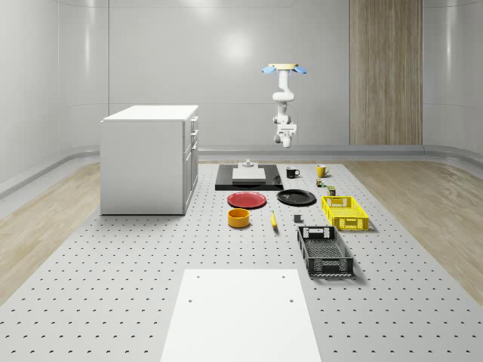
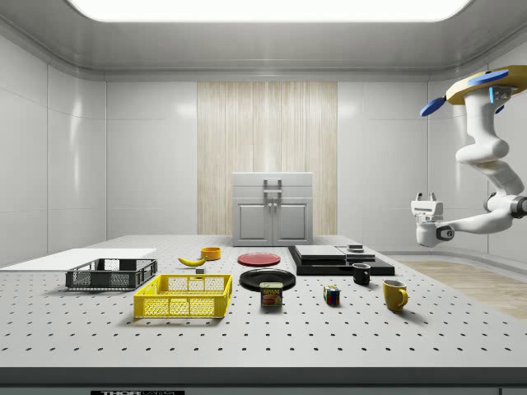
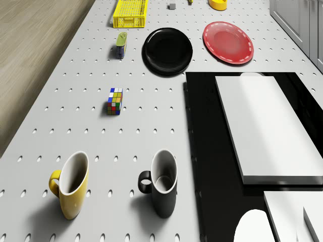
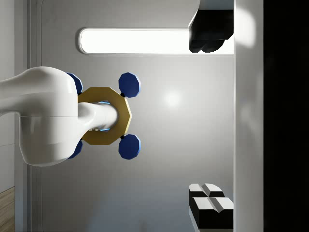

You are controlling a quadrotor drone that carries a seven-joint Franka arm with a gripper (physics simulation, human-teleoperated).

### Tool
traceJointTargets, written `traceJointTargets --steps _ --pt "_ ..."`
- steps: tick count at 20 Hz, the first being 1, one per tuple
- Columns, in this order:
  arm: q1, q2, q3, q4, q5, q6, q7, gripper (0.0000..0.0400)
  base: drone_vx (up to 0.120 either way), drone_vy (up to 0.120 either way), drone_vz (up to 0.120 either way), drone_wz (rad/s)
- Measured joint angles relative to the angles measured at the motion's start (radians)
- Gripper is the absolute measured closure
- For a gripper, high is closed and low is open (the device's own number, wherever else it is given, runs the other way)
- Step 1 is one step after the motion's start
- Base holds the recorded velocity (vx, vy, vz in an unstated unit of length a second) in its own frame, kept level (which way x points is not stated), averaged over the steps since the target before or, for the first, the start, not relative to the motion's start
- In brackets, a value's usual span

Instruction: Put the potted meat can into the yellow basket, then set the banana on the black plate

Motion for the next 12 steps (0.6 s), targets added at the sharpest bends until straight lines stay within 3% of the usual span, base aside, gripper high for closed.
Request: traceJointTargets --steps 12 --pt "-0.002 0.021 0.001 0.059 0.001 -0.029 -0.001 0.0000 0.120 0.120 0.000 0.000"
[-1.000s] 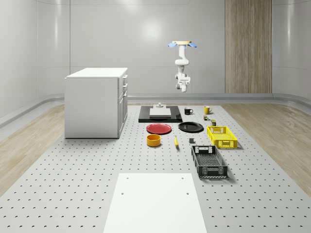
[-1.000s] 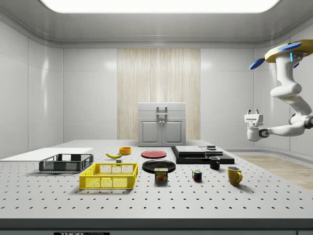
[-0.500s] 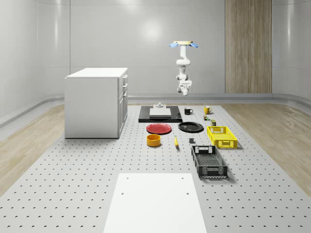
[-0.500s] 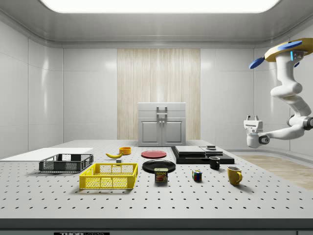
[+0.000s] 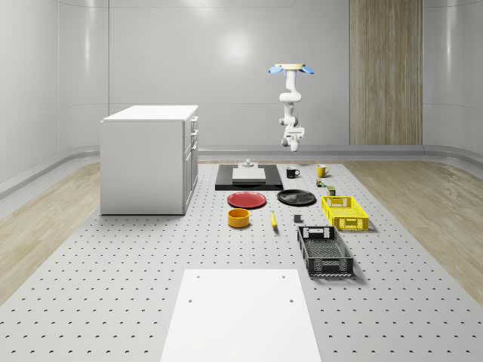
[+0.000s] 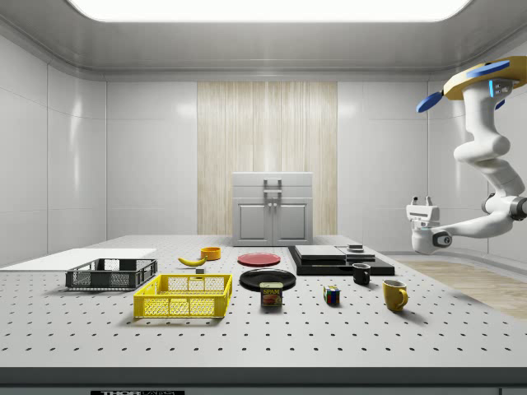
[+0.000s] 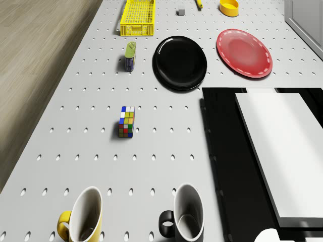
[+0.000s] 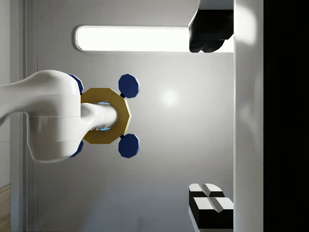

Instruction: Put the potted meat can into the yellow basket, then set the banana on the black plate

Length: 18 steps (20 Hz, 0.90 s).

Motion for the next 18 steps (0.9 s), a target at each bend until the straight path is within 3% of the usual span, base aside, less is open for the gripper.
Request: traceJointTargets --steps 18 --pt "-0.002 -0.007 0.003 -0.004 -0.002 0.011 0.000 0.0000 0.120 0.120 0.000 0.000"
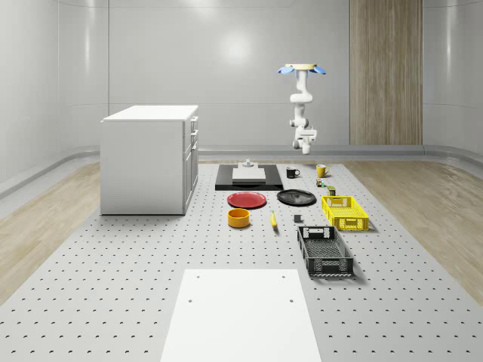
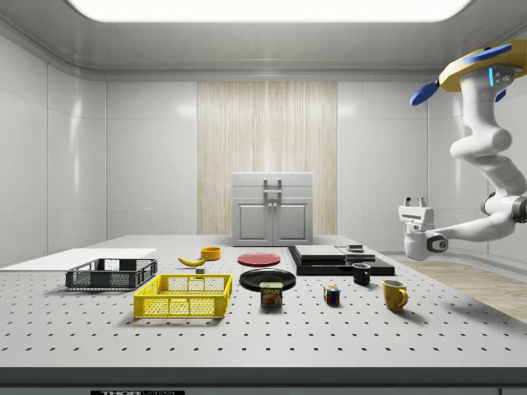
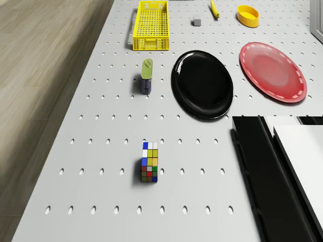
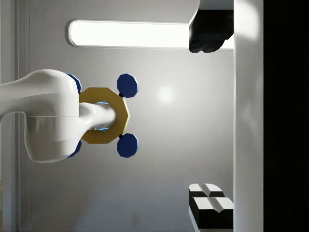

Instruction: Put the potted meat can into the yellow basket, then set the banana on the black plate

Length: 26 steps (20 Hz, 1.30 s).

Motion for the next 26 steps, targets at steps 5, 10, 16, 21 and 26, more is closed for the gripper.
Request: traceJointTargets --steps 5,10,16,21,26 --pt "-0.001 -0.003 0.003 -0.003 -0.004 0.004 0.000 0.0000 0.120 0.120 0.000 0.000" --pt "-0.003 -0.005 0.010 -0.005 -0.013 0.008 0.002 0.0000 0.120 0.120 0.000 0.000" --pt "-0.010 -0.009 0.031 -0.009 -0.043 0.012 0.005 0.0000 0.120 0.120 0.000 0.000" --pt "-0.023 -0.012 0.074 -0.015 -0.104 0.017 0.013 0.0000 0.120 0.080 0.000 0.000" --pt "-0.054 -0.019 0.173 -0.037 -0.243 0.024 0.033 0.0000 0.120 0.000 0.000 0.000"
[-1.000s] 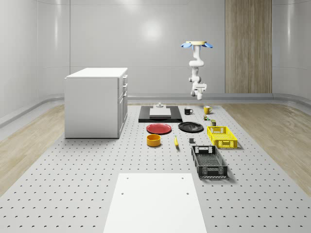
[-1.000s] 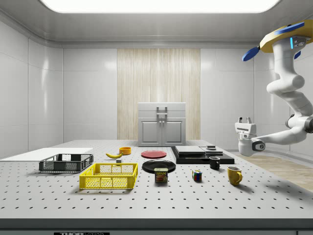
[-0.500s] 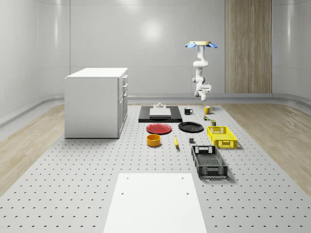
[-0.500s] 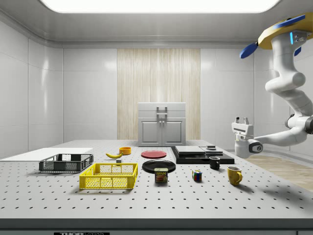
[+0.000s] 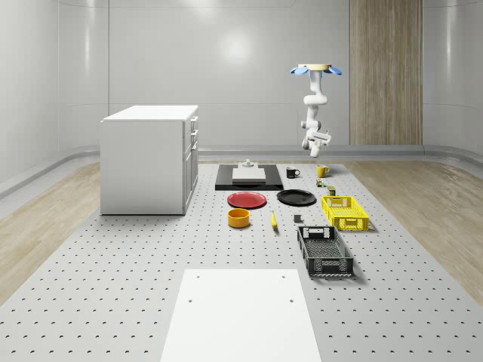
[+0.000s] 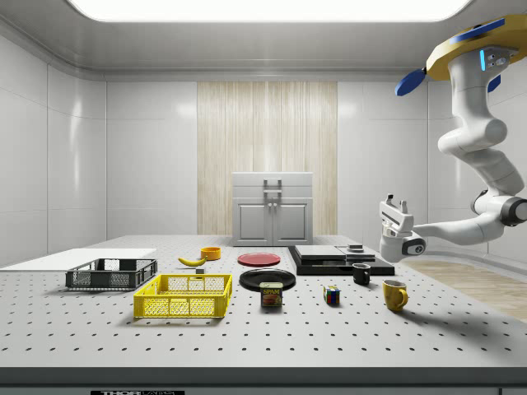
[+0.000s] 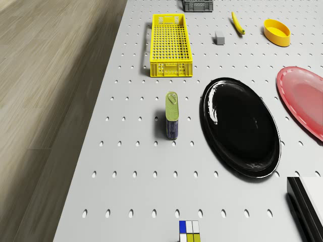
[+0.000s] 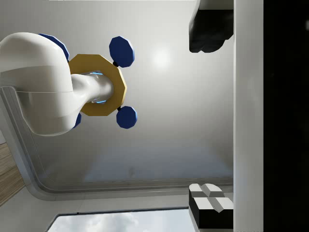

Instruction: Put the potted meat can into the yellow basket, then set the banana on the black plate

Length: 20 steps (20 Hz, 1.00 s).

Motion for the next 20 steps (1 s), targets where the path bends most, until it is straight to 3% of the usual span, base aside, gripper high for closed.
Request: traceJointTargets --steps 6,11,15,20 --pt "-0.090 -0.030 0.262 -0.126 -0.386 0.019 0.064 0.0000 0.120 0.000 -0.007 0.000" --pt "-0.244 -0.094 0.578 -0.414 -0.925 0.028 0.209 0.0000 0.120 0.000 -0.120 0.000" --pt "-0.442 -0.151 0.784 -0.642 -1.333 -0.030 0.386 0.0000 0.120 0.000 -0.120 0.000" --pt "-0.694 -0.214 0.940 -0.769 -1.615 -0.145 0.569 0.0000 0.120 0.000 -0.120 0.000"
